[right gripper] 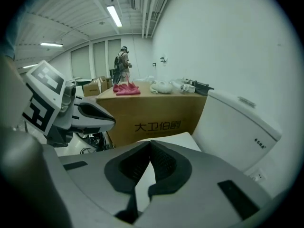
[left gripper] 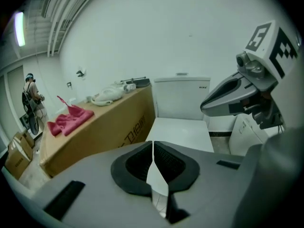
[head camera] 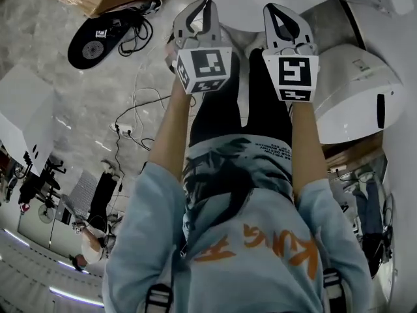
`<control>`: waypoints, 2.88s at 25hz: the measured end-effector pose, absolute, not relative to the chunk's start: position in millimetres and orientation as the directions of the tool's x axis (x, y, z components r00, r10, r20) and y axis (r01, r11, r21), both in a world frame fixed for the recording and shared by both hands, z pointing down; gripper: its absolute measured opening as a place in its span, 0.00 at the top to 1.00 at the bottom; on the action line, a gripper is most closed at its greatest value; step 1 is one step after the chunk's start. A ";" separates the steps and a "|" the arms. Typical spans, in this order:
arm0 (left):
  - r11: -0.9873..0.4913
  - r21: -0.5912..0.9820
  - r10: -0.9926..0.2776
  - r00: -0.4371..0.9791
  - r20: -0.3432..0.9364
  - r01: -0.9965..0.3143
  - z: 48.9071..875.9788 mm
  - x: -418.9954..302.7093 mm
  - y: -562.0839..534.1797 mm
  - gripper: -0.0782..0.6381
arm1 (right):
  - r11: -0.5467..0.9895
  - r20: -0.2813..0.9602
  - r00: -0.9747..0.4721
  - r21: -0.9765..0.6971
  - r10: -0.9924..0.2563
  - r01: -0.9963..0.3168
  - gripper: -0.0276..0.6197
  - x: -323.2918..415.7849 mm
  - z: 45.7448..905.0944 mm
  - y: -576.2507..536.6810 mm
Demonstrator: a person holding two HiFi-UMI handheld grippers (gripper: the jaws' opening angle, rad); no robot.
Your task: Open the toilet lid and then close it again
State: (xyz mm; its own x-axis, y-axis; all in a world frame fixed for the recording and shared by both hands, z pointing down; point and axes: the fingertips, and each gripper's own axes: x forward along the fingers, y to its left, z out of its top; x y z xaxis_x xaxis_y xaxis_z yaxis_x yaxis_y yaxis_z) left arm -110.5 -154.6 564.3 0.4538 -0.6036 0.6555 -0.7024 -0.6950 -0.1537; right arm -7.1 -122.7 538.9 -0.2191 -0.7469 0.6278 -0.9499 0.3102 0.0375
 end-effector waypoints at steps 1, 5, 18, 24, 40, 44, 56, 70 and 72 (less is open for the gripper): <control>-0.710 -0.156 -0.590 0.459 0.664 -0.687 577.0 -106.4 -149.8 0.85 | 0.321 0.636 -0.227 0.034 -0.738 -0.947 0.94 -5.2 550.4 -119.2; -0.816 -0.187 -0.500 0.506 0.703 -0.547 627.2 -89.5 -121.7 0.85 | 0.346 0.679 -0.240 0.022 -0.694 -0.938 0.94 -1.1 596.3 -95.1; -0.949 -0.314 -0.282 0.436 0.855 0.002 764.1 -107.3 -77.1 0.56 | 0.578 0.815 -0.312 0.034 -0.488 -0.815 0.45 -56.4 737.7 -46.4; -0.941 -0.300 -0.218 0.399 0.891 0.154 795.2 -111.8 -61.5 0.41 | 0.692 0.869 -0.190 0.213 -0.457 -0.689 0.33 -64.4 784.7 -34.4; -0.863 -0.385 -0.261 0.364 0.894 0.327 818.8 -107.4 -63.6 0.40 | 0.823 0.948 -0.153 0.154 -0.280 -0.546 0.46 -68.2 822.5 -26.3; -0.878 -0.351 -0.225 0.366 0.903 0.326 805.6 -106.0 -60.1 0.40 | 0.803 0.939 -0.164 0.157 -0.301 -0.575 0.52 -71.2 813.7 -21.1; -0.711 -0.504 -0.277 0.463 0.842 0.490 752.1 -103.9 -64.7 0.40 | 0.794 0.911 -0.203 0.185 -0.360 -0.579 0.67 -72.6 750.3 -15.9; -0.626 -0.701 -0.414 0.617 0.670 0.341 616.4 -69.0 -85.3 0.65 | 0.703 0.831 -0.152 0.338 -0.535 -0.626 0.72 -35.6 615.8 -25.0; -0.624 -0.713 -0.418 0.633 0.651 0.321 590.8 -58.3 -87.9 0.66 | 0.692 0.820 -0.138 0.365 -0.556 -0.622 0.72 -25.6 591.3 -27.8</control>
State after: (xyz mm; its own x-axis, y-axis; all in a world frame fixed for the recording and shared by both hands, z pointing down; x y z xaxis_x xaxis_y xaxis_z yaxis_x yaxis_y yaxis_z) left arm -58.3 -87.9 590.8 0.6334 -0.4184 0.6510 0.3205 -0.6238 -0.7128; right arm -25.6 -27.8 591.3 -0.1381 -0.5560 0.8196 -0.6224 0.6925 0.3648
